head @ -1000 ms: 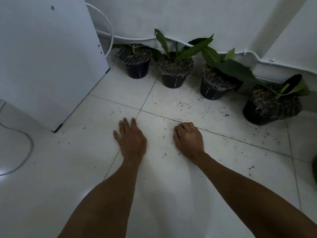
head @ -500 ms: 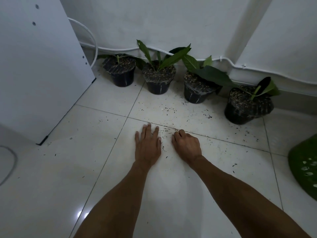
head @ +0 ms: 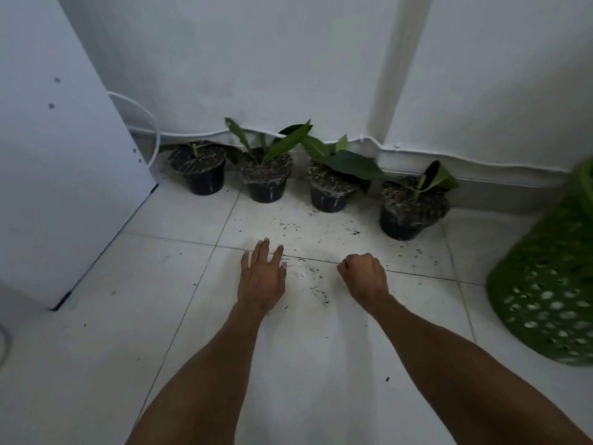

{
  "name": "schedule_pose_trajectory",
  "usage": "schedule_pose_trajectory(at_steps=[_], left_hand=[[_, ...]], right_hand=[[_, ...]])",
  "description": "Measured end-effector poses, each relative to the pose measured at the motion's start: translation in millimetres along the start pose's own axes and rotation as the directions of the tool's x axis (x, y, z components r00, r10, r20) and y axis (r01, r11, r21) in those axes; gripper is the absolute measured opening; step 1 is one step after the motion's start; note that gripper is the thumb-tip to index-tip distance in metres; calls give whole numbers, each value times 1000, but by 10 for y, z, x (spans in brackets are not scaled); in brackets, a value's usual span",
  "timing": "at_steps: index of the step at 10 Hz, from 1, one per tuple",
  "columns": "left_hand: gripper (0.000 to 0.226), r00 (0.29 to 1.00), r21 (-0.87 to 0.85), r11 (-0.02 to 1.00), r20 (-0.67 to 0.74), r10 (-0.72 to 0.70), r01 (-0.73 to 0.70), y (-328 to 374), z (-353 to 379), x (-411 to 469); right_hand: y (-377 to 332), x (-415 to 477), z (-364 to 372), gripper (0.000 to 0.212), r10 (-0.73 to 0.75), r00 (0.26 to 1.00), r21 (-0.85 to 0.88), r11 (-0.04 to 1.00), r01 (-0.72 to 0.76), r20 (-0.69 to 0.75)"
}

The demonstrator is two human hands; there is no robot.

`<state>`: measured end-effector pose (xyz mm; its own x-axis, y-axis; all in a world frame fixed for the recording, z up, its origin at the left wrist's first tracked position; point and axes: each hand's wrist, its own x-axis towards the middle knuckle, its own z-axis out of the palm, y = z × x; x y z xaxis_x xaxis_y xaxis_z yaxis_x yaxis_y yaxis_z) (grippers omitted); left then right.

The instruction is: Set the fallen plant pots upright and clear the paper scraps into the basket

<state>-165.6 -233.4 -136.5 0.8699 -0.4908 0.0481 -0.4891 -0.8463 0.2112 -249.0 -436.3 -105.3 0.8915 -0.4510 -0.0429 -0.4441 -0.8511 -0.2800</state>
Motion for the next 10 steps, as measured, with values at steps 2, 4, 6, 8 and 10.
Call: schedule_pose_trajectory(at_steps=[2,4,6,8,10], left_hand=[[53,935,-16,951,-185,302,-310,1365,-731,775],[49,787,-97,800,-283,549,-593,3388,-1348,994],[54,706,-264,660,-153,692,-703,4647,-1421,519],[57,731,-245,703,-36,681,-667,4794,-1221,483],[63,776,-324,721,-72,627,-613,4706,-1234,485]], right_hand=[[642,95,-1647,32,59,930,-4,998,-65,-362],[1684,-260,-3017,35,206,678,9,959,-282,-706],[2459,-837,-3057,36,438,618,86,854,-514,-653],[2611,-983,-2929,24,598,694,117,785,-609,-401],[2535,-975,-2956,24,556,704,125,815,-565,-441]])
